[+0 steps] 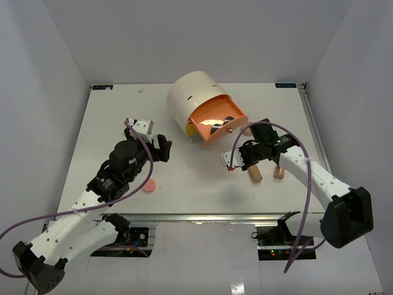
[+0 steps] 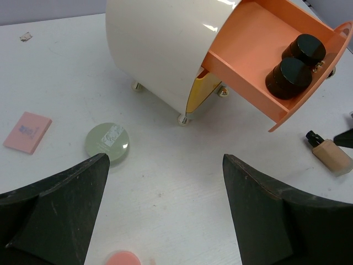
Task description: Organize the makeup
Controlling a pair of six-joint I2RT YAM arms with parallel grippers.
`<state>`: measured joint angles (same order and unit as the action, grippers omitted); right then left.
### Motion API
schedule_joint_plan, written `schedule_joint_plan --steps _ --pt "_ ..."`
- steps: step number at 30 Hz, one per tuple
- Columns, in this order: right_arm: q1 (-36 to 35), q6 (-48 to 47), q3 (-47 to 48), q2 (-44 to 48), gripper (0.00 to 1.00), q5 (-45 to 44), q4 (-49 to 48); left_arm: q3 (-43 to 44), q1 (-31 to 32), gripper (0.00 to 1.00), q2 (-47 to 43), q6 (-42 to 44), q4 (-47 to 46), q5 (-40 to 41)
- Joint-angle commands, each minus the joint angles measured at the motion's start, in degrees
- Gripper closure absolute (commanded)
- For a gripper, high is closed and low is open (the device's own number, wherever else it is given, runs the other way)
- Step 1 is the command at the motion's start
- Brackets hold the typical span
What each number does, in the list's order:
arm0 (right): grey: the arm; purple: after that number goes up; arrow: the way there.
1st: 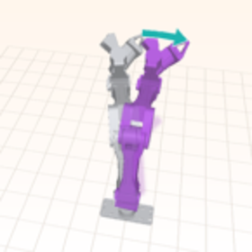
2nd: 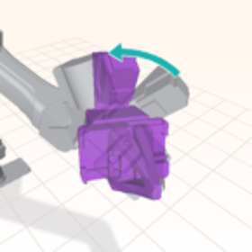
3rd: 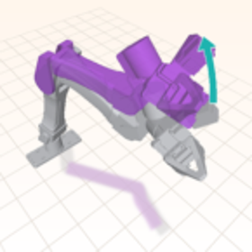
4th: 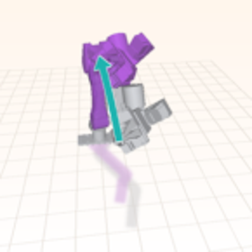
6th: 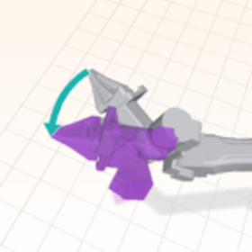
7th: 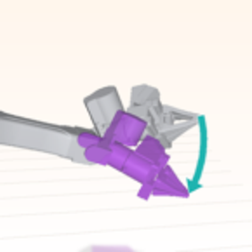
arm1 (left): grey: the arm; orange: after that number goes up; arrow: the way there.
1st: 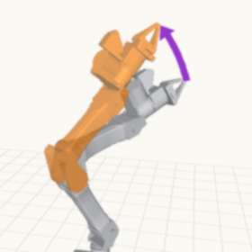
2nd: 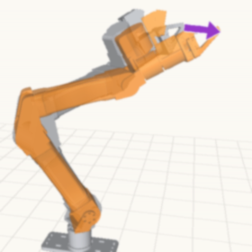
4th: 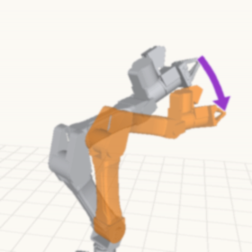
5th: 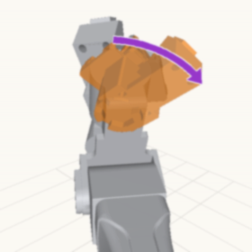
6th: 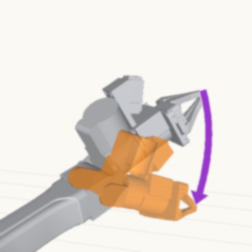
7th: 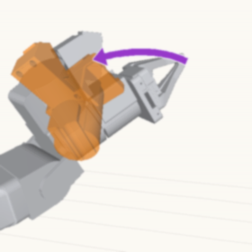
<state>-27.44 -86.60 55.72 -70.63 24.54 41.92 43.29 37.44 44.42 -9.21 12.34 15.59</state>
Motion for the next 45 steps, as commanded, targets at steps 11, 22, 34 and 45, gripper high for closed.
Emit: schedule_joint_plan --steps 11,22,34,45 --pt "-0.93 8.91 16.55 -16.1 0.92 -9.54 -18.79 0.31 -0.17 0.05 -1.86 0.25 -0.56 0.4" --pt "-2.32 18.32 23.17 -21.68 0.88 -11.11 -24.4 0.13 -0.26 0.05 -1.53 0.34 -0.82 0.28" --pt "-4.51 32.68 40.67 -34.34 0.8 -14.2 -26.62 -0.22 -0.26 0.05 -0.31 0.74 -1.09 1.02" --pt "-3.77 45.43 24.29 -21.56 0.59 -11.24 -33.81 -0.15 -0.26 0.05 -0.12 0.93 -1.18 0.57"
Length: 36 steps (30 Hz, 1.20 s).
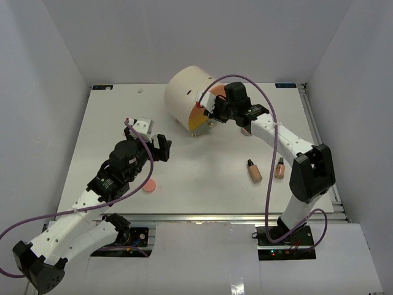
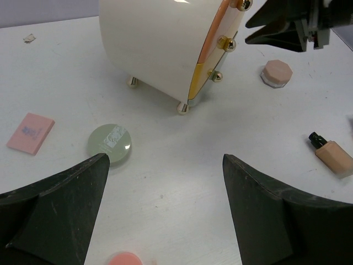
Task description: Organize the makeup
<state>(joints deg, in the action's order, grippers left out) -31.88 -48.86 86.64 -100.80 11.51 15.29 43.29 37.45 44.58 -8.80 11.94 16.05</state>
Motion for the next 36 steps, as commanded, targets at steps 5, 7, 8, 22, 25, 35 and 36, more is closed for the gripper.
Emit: schedule_joint_plan --steps 5,7,8,22,25,35,36 --pt "3.5 19.3 -14.78 13.25 0.34 6.59 -11.93 -0.18 -0.27 0.05 -0.28 0.49 -0.78 -0.19" --pt "5.33 26.39 -17.55 13.51 0.28 8.68 -16.78 -0.22 -0.27 0.05 -0.11 0.53 -0.78 -0.23" --pt "5.73 29.3 -17.73 12.75 0.25 8.01 -18.07 -0.25 -0.27 0.05 -0.11 0.5 -0.78 -0.11" --pt "10.43 55.7 -7.28 -2.46 0.23 11.96 -23.02 -0.57 -0.71 0.04 0.42 0.97 -0.96 0.91" --pt "10.58 58.11 -5.51 -5.06 0.27 12.96 -23.74 -0.66 -0.86 0.04 0.42 0.98 -0.93 1.0" --pt "10.69 62.39 -3.14 -10.29 0.43 14.42 -24.69 -0.66 -1.06 0.04 0.77 1.06 -1.05 0.73" --pt "10.69 62.51 -3.37 -10.34 0.43 14.42 -24.86 -0.66 -1.12 0.04 0.77 1.06 -1.05 0.73"
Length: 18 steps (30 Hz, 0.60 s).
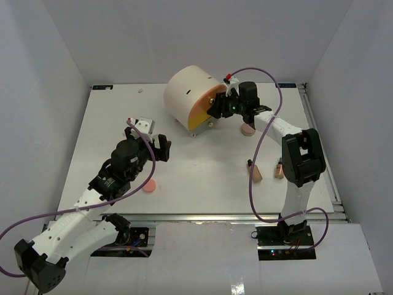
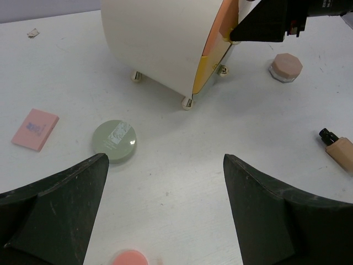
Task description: Organize the makeup
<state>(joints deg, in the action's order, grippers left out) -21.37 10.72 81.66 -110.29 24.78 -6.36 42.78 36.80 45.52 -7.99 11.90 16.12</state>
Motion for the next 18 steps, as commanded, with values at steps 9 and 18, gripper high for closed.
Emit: schedule_joint_plan --steps 9,18 --pt "0.27 3.93 0.03 -0.88 0.64 2.17 -5.35 -0.16 -0.67 0.04 -0.08 0.2 -1.0 0.54" --pt "2.8 3.01 -8.74 5.48 0.76 3.95 -7.44 -0.25 -0.85 0.04 -0.08 0.34 -1.09 0.67"
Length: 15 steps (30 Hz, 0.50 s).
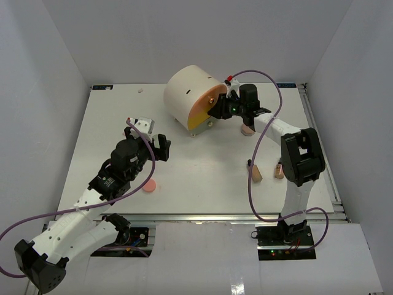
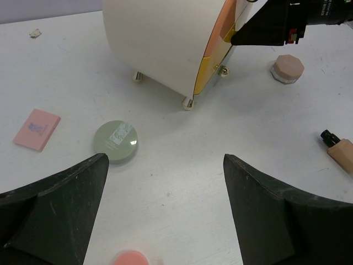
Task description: Organize the makeup
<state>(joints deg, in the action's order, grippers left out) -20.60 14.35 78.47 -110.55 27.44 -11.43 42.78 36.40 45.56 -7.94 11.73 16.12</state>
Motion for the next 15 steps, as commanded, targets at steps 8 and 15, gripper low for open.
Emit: schedule_joint_plan --steps 8,15 --pt "5.34 -6.1 -20.42 17.35 0.76 3.97 -2.32 -0.07 -0.54 0.04 -0.12 0.3 -0.88 -0.51" --pt "5.48 -6.66 -22.96 20.24 0.72 4.21 -2.58 -0.25 -0.63 0.04 0.27 0.3 -0.83 -0.34"
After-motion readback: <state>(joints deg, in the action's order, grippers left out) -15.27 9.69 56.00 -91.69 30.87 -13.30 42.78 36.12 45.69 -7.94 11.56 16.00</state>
